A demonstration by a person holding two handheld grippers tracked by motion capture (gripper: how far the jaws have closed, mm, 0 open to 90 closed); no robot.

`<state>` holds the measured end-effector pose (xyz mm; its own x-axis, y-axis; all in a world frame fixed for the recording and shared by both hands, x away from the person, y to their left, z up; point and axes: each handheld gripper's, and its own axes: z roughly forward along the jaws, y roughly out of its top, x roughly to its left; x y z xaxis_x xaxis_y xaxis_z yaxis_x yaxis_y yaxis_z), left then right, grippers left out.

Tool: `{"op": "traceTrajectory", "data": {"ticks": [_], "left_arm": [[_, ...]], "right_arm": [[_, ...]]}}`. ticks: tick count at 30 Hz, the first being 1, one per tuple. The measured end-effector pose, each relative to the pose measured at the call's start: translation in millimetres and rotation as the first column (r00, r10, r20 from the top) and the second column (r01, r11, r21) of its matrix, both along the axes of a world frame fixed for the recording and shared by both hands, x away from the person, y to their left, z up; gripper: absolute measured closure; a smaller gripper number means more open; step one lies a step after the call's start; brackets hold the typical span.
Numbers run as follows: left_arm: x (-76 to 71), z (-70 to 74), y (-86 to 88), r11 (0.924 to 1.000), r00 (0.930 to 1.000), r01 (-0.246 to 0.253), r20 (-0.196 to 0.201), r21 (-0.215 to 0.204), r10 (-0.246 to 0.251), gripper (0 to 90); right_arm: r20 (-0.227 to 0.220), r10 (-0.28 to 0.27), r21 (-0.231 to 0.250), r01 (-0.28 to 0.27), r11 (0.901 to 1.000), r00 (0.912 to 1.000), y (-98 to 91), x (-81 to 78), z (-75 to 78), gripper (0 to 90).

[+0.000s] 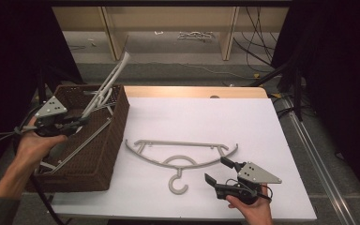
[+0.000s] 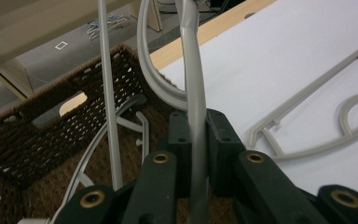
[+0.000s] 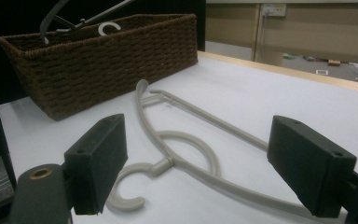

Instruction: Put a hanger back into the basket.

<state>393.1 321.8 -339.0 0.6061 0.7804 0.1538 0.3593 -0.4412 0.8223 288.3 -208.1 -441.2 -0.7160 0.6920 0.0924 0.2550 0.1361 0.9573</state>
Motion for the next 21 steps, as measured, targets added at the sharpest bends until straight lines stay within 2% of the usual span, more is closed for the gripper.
{"op": "traceTrajectory", "data": {"ticks": [1,3,4,7,8,10,11,13,15,16,17,18,19,20,21], "left_arm": [[-0.7,-2.3,2.3,1.0000,1.0000,0.002,-0.004,-0.009,-0.002,81.6],[-1.9,-3.9,7.7,0.9998,0.9999,0.012,0.008,0.014,-0.012,81.6],[-4.4,-4.4,11.0,0.9994,0.9998,0.018,0.005,0.031,-0.019,81.6],[-9.2,-6.7,17.8,0.9994,0.9998,0.020,-0.011,0.030,-0.019,81.6],[-10.4,-6.8,20.8,0.9985,0.9994,0.029,-0.017,0.046,-0.029,81.6],[-12.9,-9.9,24.7,0.9992,0.9993,0.029,-0.025,0.028,-0.028,81.6],[-13.9,-11.0,27.5,0.9986,0.9990,0.035,-0.028,0.040,-0.034,81.7],[-16.1,-14.4,31.8,0.9976,0.9984,0.042,-0.040,0.055,-0.039,81.6],[-18.8,-17.7,36.1,0.9964,0.9977,0.048,-0.051,0.069,-0.044,81.6],[-19.7,-18.0,39.4,0.9935,0.9965,0.063,-0.061,0.095,-0.057,81.6],[-21.0,-19.8,40.7,0.9946,0.9967,0.057,-0.064,0.087,-0.051,81.6],[-22.3,-20.3,43.4,0.9930,0.9968,0.057,-0.062,0.103,-0.051,81.6],[-24.2,-21.3,45.2,0.9933,0.9966,0.050,-0.070,0.104,-0.043,81.6],[-25.3,-24.1,45.4,0.9965,0.9972,0.045,-0.062,0.070,-0.041,81.6],[-27.1,-23.0,49.8,0.9928,0.9968,0.054,-0.064,0.107,-0.048,81.6]], "right_arm": [[-0.003,-0.002,0.003,0.002,1.0000,1.0000,-0.2,-0.1,-0.1,20.9],[0.001,-0.001,0.002,0.001,1.0000,1.0000,0.1,0.0,0.1,20.9],[0.003,-0.002,0.003,0.002,1.0000,1.0000,0.3,0.1,0.3,20.9],[0.001,0.001,-0.002,-0.001,1.0000,1.0000,0.5,0.8,-0.9,20.9],[0.002,0.001,-0.003,-0.001,1.0000,1.0000,0.6,0.8,-0.7,20.9],[0.002,0.006,0.005,-0.006,1.0000,1.0000,1.5,1.2,-0.7,20.9],[0.000,0.006,0.015,-0.006,0.9999,1.0000,2.0,1.5,-1.7,20.9],[-0.015,0.006,-0.004,-0.006,1.0000,0.9999,0.5,1.0,-1.3,20.9],[-0.003,0.003,0.006,-0.003,1.0000,1.0000,1.3,1.7,-1.4,21.0],[-0.004,0.003,0.001,-0.003,1.0000,1.0000,1.1,1.8,-1.7,20.9],[-0.007,-0.002,-0.006,0.002,1.0000,1.0000,0.8,1.6,-1.9,20.9],[-0.016,-0.003,-0.013,0.003,0.9999,0.9999,0.4,1.0,-1.6,20.9],[-0.007,0.000,-0.002,0.000,1.0000,1.0000,0.9,1.6,-1.9,20.9],[-0.005,0.002,0.003,-0.002,1.0000,1.0000,1.2,1.7,-1.7,21.0],[-0.004,-0.002,-0.002,0.002,1.0000,1.0000,1.2,1.7,-1.7,21.0]]}}
